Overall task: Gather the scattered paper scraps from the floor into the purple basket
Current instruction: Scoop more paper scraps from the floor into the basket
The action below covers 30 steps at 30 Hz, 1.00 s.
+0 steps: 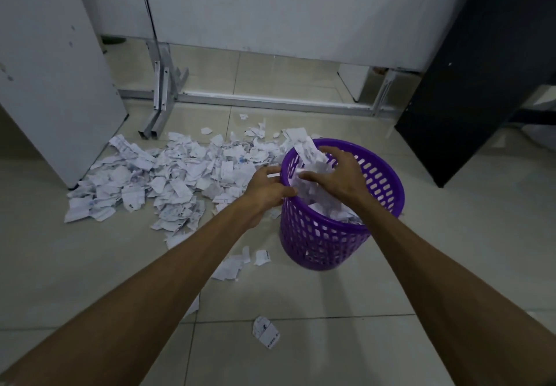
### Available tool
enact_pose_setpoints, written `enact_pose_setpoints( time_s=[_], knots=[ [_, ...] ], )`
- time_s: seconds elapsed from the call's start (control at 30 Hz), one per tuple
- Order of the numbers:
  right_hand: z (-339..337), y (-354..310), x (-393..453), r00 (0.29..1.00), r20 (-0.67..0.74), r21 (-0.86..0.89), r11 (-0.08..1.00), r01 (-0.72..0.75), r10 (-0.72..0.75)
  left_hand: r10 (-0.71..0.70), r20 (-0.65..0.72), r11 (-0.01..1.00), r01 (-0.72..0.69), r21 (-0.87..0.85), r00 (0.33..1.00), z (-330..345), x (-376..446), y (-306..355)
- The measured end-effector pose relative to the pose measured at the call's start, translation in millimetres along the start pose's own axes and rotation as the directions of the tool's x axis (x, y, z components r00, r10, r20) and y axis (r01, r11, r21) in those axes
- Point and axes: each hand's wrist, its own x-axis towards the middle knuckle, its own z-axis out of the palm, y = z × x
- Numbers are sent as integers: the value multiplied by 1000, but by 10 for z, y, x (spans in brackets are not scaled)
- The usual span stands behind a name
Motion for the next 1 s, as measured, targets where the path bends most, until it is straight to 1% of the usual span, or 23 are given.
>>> enact_pose_setpoints(
  time_s=[0.07,0.1,0.2,0.33,0.4,0.5,0.57,0.63,0.7,0.77,0.83,0.87,0.93,1.0],
  knots=[
    [32,32,-13,999,-34,-83,996,-15,12,2,-5,1000,-2,7,1000,-36,21,-50],
    [27,34,5,998,-70,-96,995,-17,11,14,-5,1000,-14,24,1000,-46,39,-44],
    [0,3,48,990,-143,-78,997,-4,-7,23,12,999,-24,25,1000,-67,70,-35],
    [15,5,-9,998,-52,-111,994,14,-20,31,19,999,-32,33,999,-50,48,-45],
    [38,-14,-43,998,-46,-140,990,33,-40,24,23,998,-25,49,999,-72,50,-58],
    [18,-155,-9,982,-118,-103,986,133,-145,3,18,999,-4,48,1000,-143,73,-66],
    [15,-357,29,956,-182,-50,973,227,-232,-4,-4,998,5,55,1000,-241,88,-59],
    [76,-607,18,929,-186,-12,946,324,-320,-23,-36,999,25,43,999,-381,87,-70],
    [229,-857,-28,899,-143,-3,909,417,-413,-45,-84,999,48,26,995,-564,86,-106],
    [438,-1064,-75,883,-88,19,885,465,-462,-59,-142,998,62,21,988,-766,99,-140],
    [704,-1166,-100,884,41,33,884,465,-466,-72,-180,997,76,15,981,-982,141,-220],
    [876,-1172,-101,882,133,14,891,454,-452,-81,-192,996,84,11,978,-1111,168,-279],
    [1175,-1079,-63,872,313,-93,902,422,-376,-102,-215,994,110,25,971,-1346,243,-385],
    [1395,-872,-16,871,420,-215,904,370,-256,-126,-245,989,141,42,961,-1540,299,-510]
  ],
)
